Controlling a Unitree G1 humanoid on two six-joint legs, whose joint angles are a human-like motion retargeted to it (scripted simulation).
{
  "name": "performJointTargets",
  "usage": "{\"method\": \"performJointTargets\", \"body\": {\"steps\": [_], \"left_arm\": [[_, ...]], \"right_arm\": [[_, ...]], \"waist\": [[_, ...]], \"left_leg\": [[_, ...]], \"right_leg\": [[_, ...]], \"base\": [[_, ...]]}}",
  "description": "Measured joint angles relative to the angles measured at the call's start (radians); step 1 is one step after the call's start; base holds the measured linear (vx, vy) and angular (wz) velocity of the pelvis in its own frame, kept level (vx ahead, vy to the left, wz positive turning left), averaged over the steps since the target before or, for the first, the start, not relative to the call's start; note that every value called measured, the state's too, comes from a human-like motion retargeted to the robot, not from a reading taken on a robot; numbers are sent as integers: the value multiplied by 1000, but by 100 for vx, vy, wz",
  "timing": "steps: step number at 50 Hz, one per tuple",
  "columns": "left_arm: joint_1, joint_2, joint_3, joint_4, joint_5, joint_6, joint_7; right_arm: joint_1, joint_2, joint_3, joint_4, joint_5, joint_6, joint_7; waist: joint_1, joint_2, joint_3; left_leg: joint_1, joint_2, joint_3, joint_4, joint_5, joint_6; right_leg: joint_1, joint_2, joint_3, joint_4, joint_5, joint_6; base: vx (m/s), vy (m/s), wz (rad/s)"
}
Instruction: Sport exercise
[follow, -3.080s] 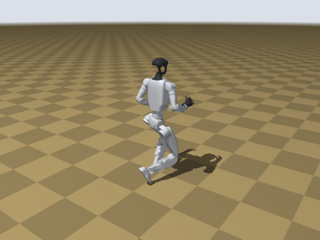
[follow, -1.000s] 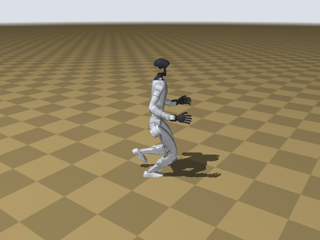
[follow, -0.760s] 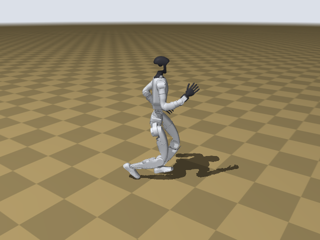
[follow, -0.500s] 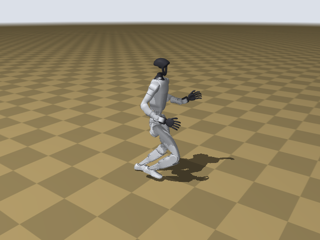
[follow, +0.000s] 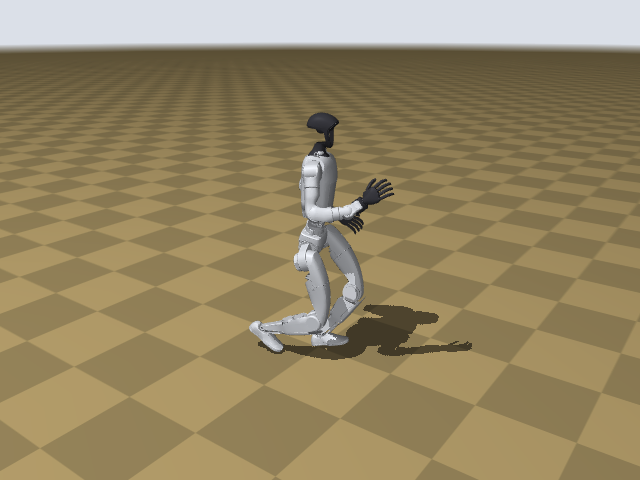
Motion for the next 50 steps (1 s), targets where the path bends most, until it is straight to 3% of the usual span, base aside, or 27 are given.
{"method": "performJointTargets", "body": {"steps": [2,4,6,8,10,11,15,18,20,23,25,29,33,36,38,40,43,47,50], "left_arm": [[-25,-15,-5,-4,16,-4,28],[-114,-25,-16,-8,50,-7,67],[-254,-23,-26,-9,86,-8,111],[-406,-17,-24,-17,105,-6,149],[-527,-8,-11,-56,103,-10,176],[-571,0,-6,-90,99,-21,186],[-678,29,-12,-223,89,-92,208],[-657,22,-25,-272,79,-115,191],[-611,4,-36,-262,64,-103,164],[-502,-36,-45,-154,68,-60,133],[-409,-58,-47,-54,66,-31,104],[-212,-56,-33,105,30,6,34],[-137,-55,-20,153,35,26,35],[-244,-54,-21,145,84,26,94],[-370,-49,-18,136,107,24,146],[-494,-39,-8,112,110,20,185],[-629,-12,3,32,97,-8,214],[-722,23,-21,-77,97,-70,216],[-719,25,-38,-127,99,-89,195]], "right_arm": [[44,13,24,-15,-6,-9,29],[110,21,44,9,-17,-7,52],[190,20,61,70,-26,-4,71],[280,4,78,151,-19,-10,92],[380,-26,85,219,6,-15,111],[434,-42,80,243,22,-15,117],[632,-79,26,310,85,-2,131],[679,-65,1,329,114,16,108],[642,-53,7,341,105,29,82],[455,-29,38,385,33,45,19],[315,-13,44,396,4,43,-17],[147,-7,26,299,12,26,-25],[130,2,36,223,0,17,7],[200,22,58,259,-28,23,22],[258,26,75,325,-39,21,29],[325,14,92,390,-33,13,41],[440,-22,89,447,0,12,58],[580,-56,41,466,39,25,68],[622,-56,17,456,53,29,52]], "waist": [[-31,-18,9],[-83,-39,18],[-154,-54,17],[-213,-47,11],[-241,-10,7],[-241,25,6],[-187,209,10],[-141,266,21],[-95,274,40],[4,273,49],[58,257,37],[33,125,3],[-38,10,1],[-120,-34,9],[-179,-41,2],[-216,-21,-5],[-223,68,-4],[-174,233,5],[-147,280,20]], "left_leg": [[53,-52,11,19,-13,28],[99,-96,11,36,-40,53],[156,-136,-10,-3,-45,53],[244,-164,-39,-66,-45,53],[356,-158,-66,-116,-45,50],[406,-119,-79,-109,-45,19],[536,134,-138,36,27,-139],[511,260,-158,271,158,-188],[434,333,-157,469,186,-166],[211,433,-157,659,57,-70],[68,437,-151,624,-33,-28],[-71,212,-76,247,-42,-10],[6,-11,-19,54,-40,29],[91,-93,-18,27,-45,53],[170,-129,-37,-32,-45,53],[273,-143,-58,-94,-45,53],[417,-46,-93,-97,-41,-30],[517,187,-138,43,39,-163],[517,297,-148,259,135,-194]], "right_leg": [[-18,-77,7,142,89,20],[-95,-167,18,303,125,2],[-227,-241,44,420,95,-37],[-367,-261,75,450,36,-68],[-464,-217,78,382,-20,-82],[-484,-164,53,304,-44,-86],[-463,149,-66,-88,-88,-98],[-404,272,-92,-149,-87,-139],[-365,313,-100,-104,-121,-190],[-315,370,-92,-114,-153,-236],[-256,376,-76,-157,-153,-226],[-125,187,-39,-124,-141,-117],[-60,-25,0,84,-23,-8],[-179,-162,24,332,77,-9],[-307,-216,51,418,55,-39],[-417,-216,69,410,3,-62],[-482,-97,16,218,-64,-83],[-450,181,-72,-126,-85,-98],[-407,286,-87,-147,-94,-140]], "base": [[-4,5,-12],[-10,-1,4],[-11,-3,21],[1,3,-20],[9,6,-85],[13,-1,-116],[11,-8,-133],[-3,-7,-76],[-11,-5,-60],[-11,-2,-83],[-3,2,-55],[6,5,69],[3,5,54],[-9,0,23],[-3,0,8],[6,7,-46],[11,-2,-92],[7,-8,-111],[-5,-7,-66]]}}
